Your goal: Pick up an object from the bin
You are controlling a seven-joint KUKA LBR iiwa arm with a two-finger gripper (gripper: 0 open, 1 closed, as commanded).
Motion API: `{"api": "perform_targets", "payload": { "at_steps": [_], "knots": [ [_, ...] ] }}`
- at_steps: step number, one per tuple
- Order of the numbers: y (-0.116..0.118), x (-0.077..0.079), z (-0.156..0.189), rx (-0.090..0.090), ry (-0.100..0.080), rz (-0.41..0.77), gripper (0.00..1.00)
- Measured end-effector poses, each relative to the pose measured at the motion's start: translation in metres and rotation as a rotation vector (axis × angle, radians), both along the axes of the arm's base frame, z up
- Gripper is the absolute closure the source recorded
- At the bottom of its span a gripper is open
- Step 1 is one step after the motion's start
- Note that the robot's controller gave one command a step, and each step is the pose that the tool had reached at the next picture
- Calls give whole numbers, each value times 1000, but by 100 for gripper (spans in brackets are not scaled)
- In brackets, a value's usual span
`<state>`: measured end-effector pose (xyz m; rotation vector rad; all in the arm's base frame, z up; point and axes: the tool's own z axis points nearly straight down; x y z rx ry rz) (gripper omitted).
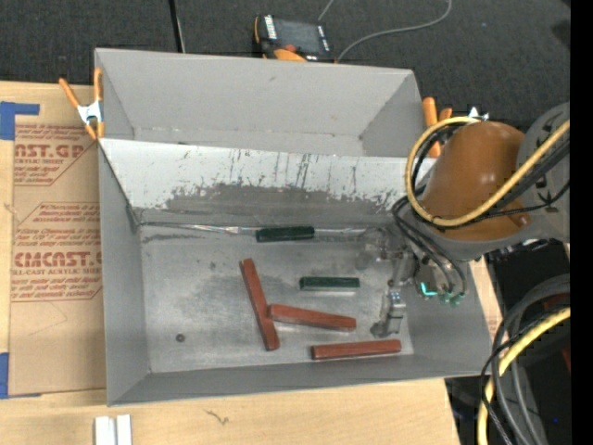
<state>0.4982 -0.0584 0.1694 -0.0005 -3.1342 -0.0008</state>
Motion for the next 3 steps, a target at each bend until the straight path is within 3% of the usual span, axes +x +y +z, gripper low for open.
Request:
{"api": "perform_targets", "payload": {
  "at_steps": [1,2,3],
  "knots": [
    [28,-6,-102,0,-6,69,0],
    [28,-6,-98,0,-1,69,100],
    [40,7,66,-1,-16,96,100]
  ]
}}
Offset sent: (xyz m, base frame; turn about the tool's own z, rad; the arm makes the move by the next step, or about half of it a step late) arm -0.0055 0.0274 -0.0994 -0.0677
